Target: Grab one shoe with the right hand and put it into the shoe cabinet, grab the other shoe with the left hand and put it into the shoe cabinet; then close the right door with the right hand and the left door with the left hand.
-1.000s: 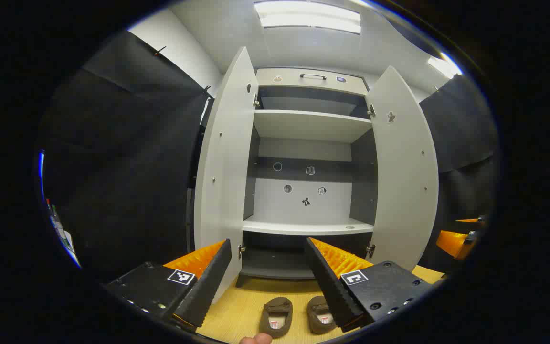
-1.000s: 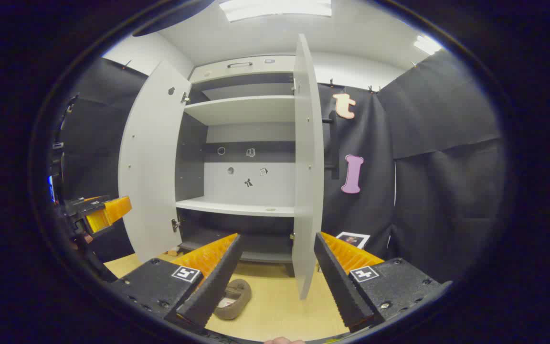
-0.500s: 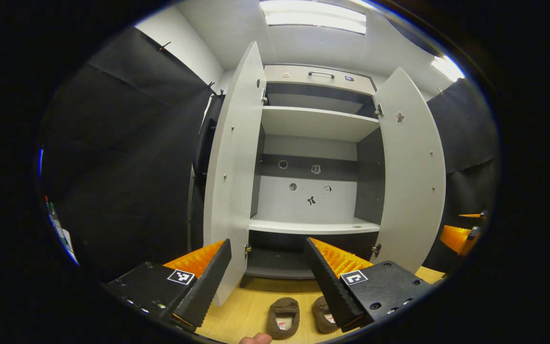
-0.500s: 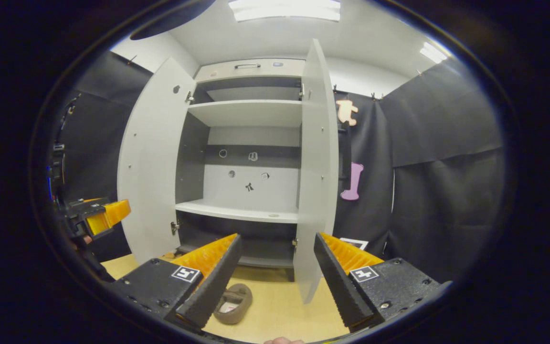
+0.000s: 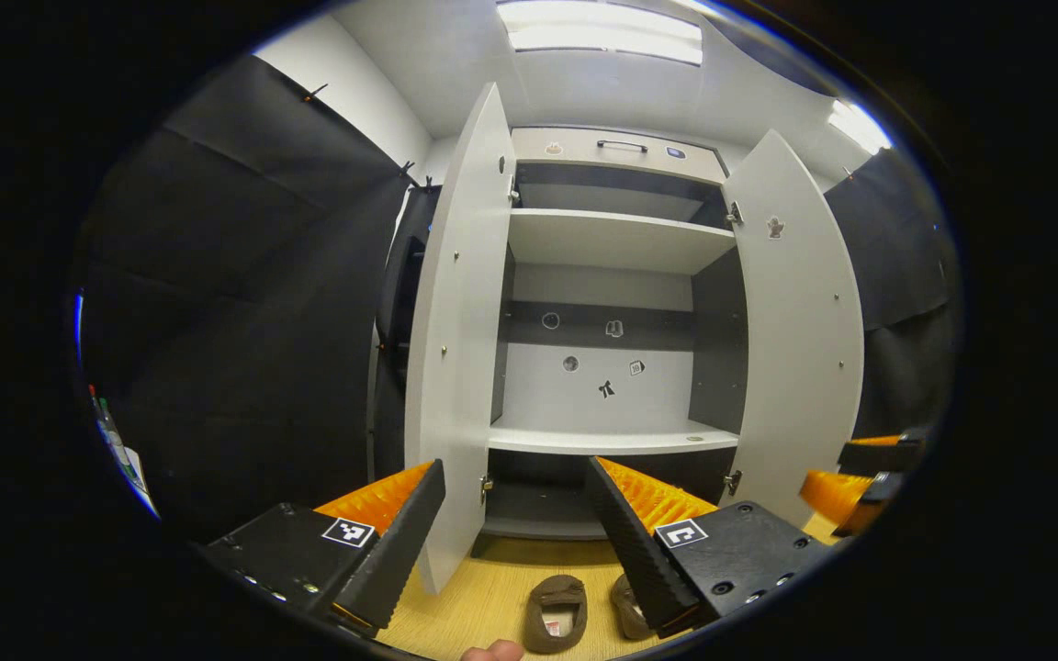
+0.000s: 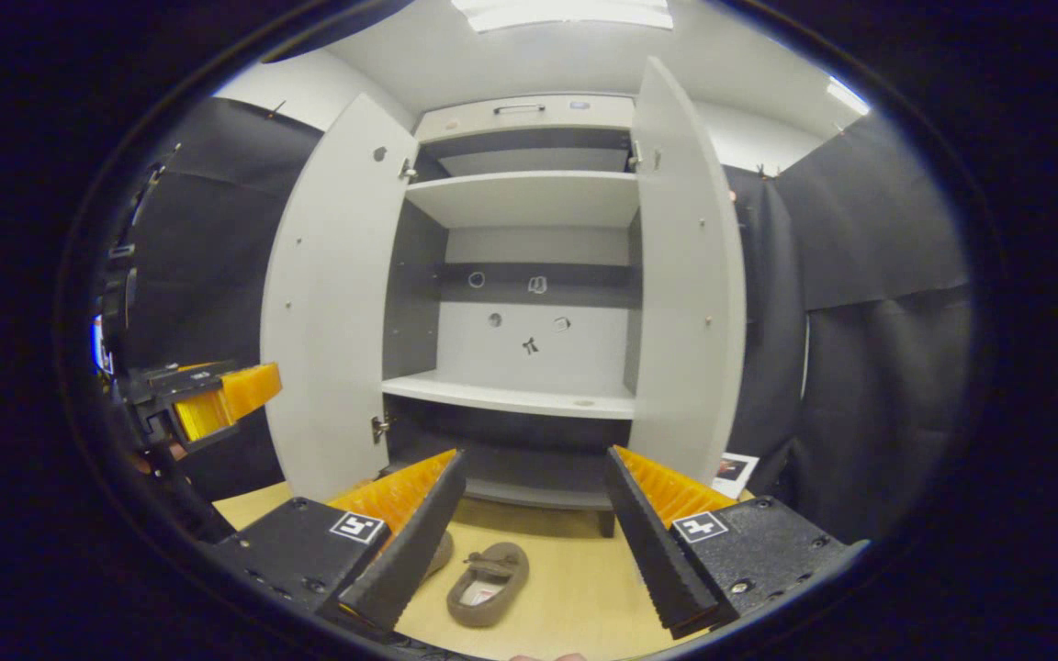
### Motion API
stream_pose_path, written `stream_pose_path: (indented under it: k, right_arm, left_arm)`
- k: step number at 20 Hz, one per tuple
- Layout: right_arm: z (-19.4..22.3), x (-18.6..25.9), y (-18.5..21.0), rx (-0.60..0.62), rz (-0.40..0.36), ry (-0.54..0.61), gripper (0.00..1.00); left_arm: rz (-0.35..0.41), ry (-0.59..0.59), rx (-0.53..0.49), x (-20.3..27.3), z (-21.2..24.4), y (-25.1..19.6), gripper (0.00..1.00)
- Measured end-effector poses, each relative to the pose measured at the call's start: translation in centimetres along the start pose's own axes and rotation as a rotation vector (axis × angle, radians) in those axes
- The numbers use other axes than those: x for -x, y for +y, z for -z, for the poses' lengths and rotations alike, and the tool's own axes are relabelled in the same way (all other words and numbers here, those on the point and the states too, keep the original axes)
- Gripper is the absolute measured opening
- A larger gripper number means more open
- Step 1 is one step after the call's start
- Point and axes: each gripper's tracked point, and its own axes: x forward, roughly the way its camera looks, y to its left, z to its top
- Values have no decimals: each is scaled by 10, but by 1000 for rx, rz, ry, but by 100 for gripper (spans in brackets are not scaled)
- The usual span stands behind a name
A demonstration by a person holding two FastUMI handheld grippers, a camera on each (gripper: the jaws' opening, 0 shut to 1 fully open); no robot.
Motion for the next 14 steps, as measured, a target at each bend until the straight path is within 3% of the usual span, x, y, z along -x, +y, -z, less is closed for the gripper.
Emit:
stream_pose_path:
  k: [3, 8, 14]
  right_arm:
    - [50, -29, 31, 30, -80, 135, 99]
    - [150, -69, 63, 90, -150, 350, 97]
    - [254, -87, 63, 66, -149, 577, 89]
  left_arm:
    - [-6, -3, 15, 1, -1, 5, 95]
    - [-16, 9, 4, 7, 3, 13, 95]
    - [-31, 21, -8, 13, 9, 24, 95]
